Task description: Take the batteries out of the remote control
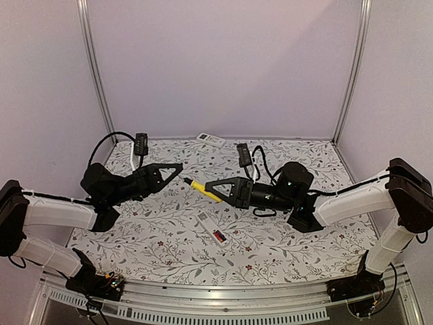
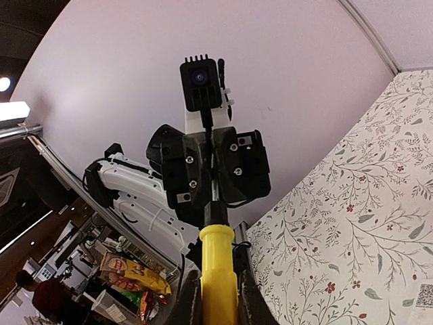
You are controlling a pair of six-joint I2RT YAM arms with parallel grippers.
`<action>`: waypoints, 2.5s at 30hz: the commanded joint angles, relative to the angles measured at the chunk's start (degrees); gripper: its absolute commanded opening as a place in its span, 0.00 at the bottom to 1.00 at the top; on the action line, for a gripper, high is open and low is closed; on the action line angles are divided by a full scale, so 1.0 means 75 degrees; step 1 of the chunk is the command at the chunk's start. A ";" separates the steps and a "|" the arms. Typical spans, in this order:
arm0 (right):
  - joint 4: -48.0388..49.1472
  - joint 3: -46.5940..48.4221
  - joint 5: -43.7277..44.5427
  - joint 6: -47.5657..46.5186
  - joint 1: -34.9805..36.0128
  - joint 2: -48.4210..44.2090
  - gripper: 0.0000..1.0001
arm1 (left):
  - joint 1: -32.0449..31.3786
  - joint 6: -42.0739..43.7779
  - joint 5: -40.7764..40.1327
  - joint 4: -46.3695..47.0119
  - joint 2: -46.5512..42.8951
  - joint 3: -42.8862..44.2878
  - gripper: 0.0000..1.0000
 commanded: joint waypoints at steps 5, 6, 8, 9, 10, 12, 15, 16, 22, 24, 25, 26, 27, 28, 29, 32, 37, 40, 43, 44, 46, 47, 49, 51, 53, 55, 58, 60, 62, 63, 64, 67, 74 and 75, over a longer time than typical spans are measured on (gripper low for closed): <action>-0.0370 -0.0421 0.0641 0.0065 -0.0154 -0.0263 0.00 | -0.0059 0.0957 -0.0472 -0.2559 -0.0455 0.0347 0.75; -0.0636 -0.0450 0.0710 0.0068 -0.0216 -0.0358 0.00 | -0.0013 0.1191 -0.0559 -0.3261 -0.0580 0.0552 0.82; -0.1374 -0.0425 0.0986 -0.0123 -0.0241 -0.0572 0.00 | 0.0136 0.1772 -0.0571 -0.4595 -0.0866 0.0869 0.90; -0.1845 -0.0386 0.1176 -0.0255 -0.0242 -0.0703 0.00 | 0.0240 0.2029 -0.0551 -0.5232 -0.0943 0.1050 0.93; -0.2352 -0.0350 0.1421 -0.0440 -0.0242 -0.0968 0.00 | 0.0371 0.2283 -0.0512 -0.5832 -0.0992 0.1242 0.95; -0.3297 -0.0355 0.2017 -0.0792 -0.0242 -0.1416 0.00 | 0.0764 0.2742 -0.0320 -0.7029 -0.0896 0.1720 0.97; -0.4549 -0.0407 0.2933 -0.1114 -0.0242 -0.2253 0.00 | 0.1091 0.3478 0.0124 -0.8447 -0.0413 0.2503 0.97; -0.4915 -0.0419 0.3120 -0.1182 -0.0242 -0.2441 0.00 | 0.1119 0.3725 0.0245 -0.8828 -0.0210 0.2765 0.97; -0.6784 -0.0382 0.4336 -0.1353 -0.0265 -0.3442 0.00 | 0.1055 0.4108 0.0874 -0.9739 0.1038 0.3629 0.97; -0.7021 -0.0455 0.4426 -0.1353 -0.0265 -0.3711 0.00 | 0.0964 0.4146 0.0983 -0.9672 0.1274 0.3702 0.97; -0.7096 -0.0516 0.4476 -0.1353 -0.0265 -0.3834 0.00 | 0.0925 0.4203 0.0988 -0.9658 0.1371 0.3719 0.97; -0.7151 -0.0569 0.4517 -0.1337 -0.0265 -0.3909 0.00 | 0.0915 0.4230 0.0993 -0.9655 0.1447 0.3740 0.97; -0.7175 -0.0627 0.4528 -0.1326 -0.0265 -0.3999 0.00 | 0.0916 0.4242 0.1027 -0.9653 0.1520 0.3744 0.97; -0.7178 -0.0681 0.4513 -0.1310 -0.0265 -0.4038 0.00 | 0.0917 0.4245 0.1041 -0.9653 0.1548 0.3742 0.97; -0.7163 -0.0740 0.4495 -0.1301 -0.0265 -0.4068 0.00 | 0.0919 0.4241 0.1027 -0.9653 0.1538 0.3710 0.97; -0.7123 -0.0877 0.4319 -0.1284 -0.0265 -0.4023 0.00 | 0.0913 0.4217 0.0834 -0.9633 0.1297 0.3553 0.97; -0.7127 -0.1081 0.3478 -0.1634 -0.0181 -0.3840 0.07 | 0.0927 0.4349 0.0494 -0.9728 0.0793 0.3421 0.98; -0.7332 -0.1022 0.3453 -0.1807 0.0189 -0.3625 0.17 | 0.0982 0.4506 0.0276 -1.0127 0.0585 0.3492 0.98; -0.7317 -0.0969 0.3415 -0.1712 0.0501 -0.3279 0.23 | 0.1086 0.4444 -0.0008 -1.0231 0.0324 0.3312 0.99; -0.7299 -0.0911 0.3389 -0.1663 0.0582 -0.3058 0.27 | 0.1141 0.4413 -0.0085 -1.0255 0.0225 0.3241 0.99; -0.7406 -0.0617 0.3568 -0.1575 0.0825 -0.2681 0.35 | 0.1320 0.4418 -0.0183 -1.0351 0.0040 0.3178 0.99; -0.7538 -0.0384 0.3696 -0.1567 0.0971 -0.2487 0.39 | 0.1459 0.4456 -0.0205 -1.0450 -0.0064 0.3205 0.99; -0.7778 0.0168 0.3887 -0.1571 0.1234 -0.1858 0.43 | 0.1718 0.4545 -0.0226 -1.0654 -0.0240 0.3305 0.99; -0.8263 0.0754 0.4046 -0.1587 0.1477 -0.1082 0.45 | 0.1944 0.4665 -0.0386 -1.0822 -0.0455 0.3376 1.00; -0.8447 0.1396 0.4044 -0.1621 0.1622 -0.0489 0.47 | 0.2051 0.4715 -0.0857 -1.0956 -0.0679 0.3385 1.00; -0.8662 0.1980 0.3987 -0.1643 0.1731 0.0169 0.49 | 0.2097 0.4761 -0.1126 -1.0942 -0.0906 0.3252 1.00; -0.9159 0.2968 0.4010 -0.1781 0.1933 0.1114 0.52 | 0.2167 0.4662 -0.1184 -1.0801 -0.1191 0.3002 1.00; -0.9516 0.3567 0.4037 -0.1880 0.2030 0.1640 0.53 | 0.2184 0.4640 -0.1165 -1.0847 -0.1313 0.2986 1.00; -0.9811 0.4094 0.4040 -0.1954 0.2105 0.2185 0.54 | 0.2201 0.4638 -0.1255 -1.0851 -0.1438 0.2984 1.00; -0.9957 0.4327 0.4060 -0.1987 0.2137 0.2368 0.54 | 0.2206 0.4639 -0.1281 -1.0860 -0.1505 0.2972 1.00; -1.0068 0.4526 0.4084 -0.2018 0.2163 0.2588 0.54 | 0.2214 0.4632 -0.1296 -1.0867 -0.1588 0.2957 1.00; -1.0408 0.5053 0.4161 -0.2117 0.2228 0.3160 0.55 | 0.2221 0.4619 -0.1318 -1.0879 -0.1736 0.2920 1.00; -1.0975 0.6104 0.4273 -0.2421 0.2356 0.4112 0.54 | 0.2235 0.4579 -0.1291 -1.0865 -0.1908 0.2867 1.00; -1.0993 0.6197 0.4285 -0.2455 0.2379 0.4186 0.54 | 0.2241 0.4567 -0.1285 -1.0863 -0.1916 0.2865 1.00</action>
